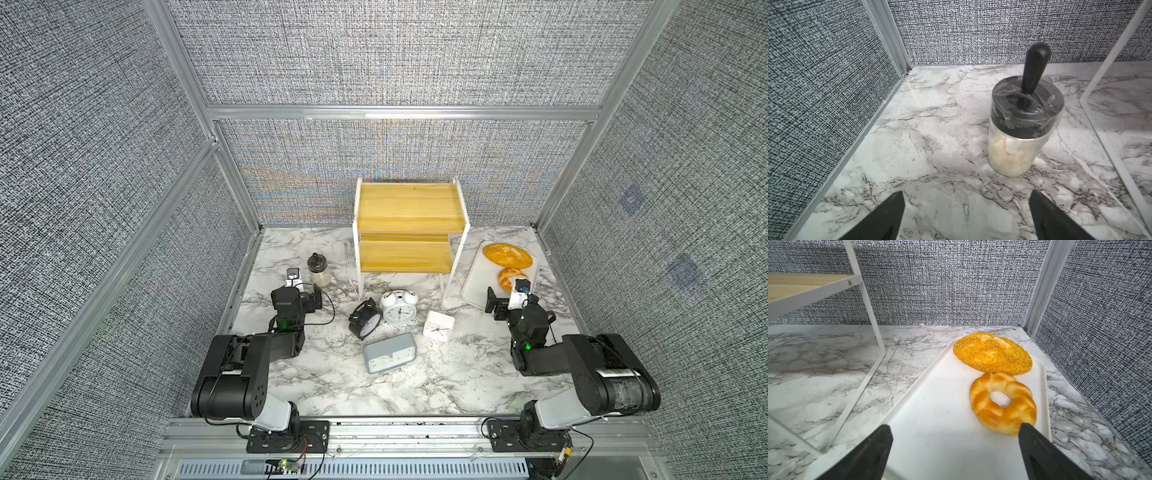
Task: Place the alarm clocks on the shelf by style
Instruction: Pick up the alarm from the center of the board.
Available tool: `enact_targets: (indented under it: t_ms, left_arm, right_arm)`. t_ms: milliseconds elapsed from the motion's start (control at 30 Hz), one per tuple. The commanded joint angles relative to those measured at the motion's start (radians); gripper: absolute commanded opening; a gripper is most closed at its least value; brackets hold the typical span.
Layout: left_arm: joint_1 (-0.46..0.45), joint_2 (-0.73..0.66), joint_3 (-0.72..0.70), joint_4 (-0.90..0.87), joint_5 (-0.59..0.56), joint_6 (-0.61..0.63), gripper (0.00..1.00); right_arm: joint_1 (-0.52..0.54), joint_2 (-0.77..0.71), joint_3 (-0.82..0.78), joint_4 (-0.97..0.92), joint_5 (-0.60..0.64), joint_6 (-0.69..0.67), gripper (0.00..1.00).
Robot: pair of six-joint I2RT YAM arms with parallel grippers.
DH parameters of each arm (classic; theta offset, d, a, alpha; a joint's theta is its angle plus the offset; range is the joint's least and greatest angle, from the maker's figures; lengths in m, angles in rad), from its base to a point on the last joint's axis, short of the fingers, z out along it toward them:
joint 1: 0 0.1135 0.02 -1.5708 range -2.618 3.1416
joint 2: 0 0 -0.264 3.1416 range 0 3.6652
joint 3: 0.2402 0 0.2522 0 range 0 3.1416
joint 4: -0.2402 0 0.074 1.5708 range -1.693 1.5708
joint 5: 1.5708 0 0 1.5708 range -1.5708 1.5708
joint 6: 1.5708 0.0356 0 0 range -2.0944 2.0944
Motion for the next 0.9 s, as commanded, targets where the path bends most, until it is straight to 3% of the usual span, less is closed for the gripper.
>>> enact_targets:
  t_ms: [0, 767, 867]
  left_arm:
    - [0.0, -0.001, 0.005, -0.001, -0.004, 0.001, 0.99]
    - [0.001, -0.005, -0.001, 0.007, -0.003, -0.002, 0.99]
    - [0.0, -0.057, 0.011, -0.053, -0.013, -0.005, 0.99]
  right_arm:
    - [0.0, 0.002, 0.01, 0.013, 0.0, 0.0, 0.99]
    - [0.0, -0.002, 0.006, 0.016, 0.0, 0.0, 0.99]
    - [0.001, -0.03, 0.036, -0.056, 0.001, 0.0, 0.99]
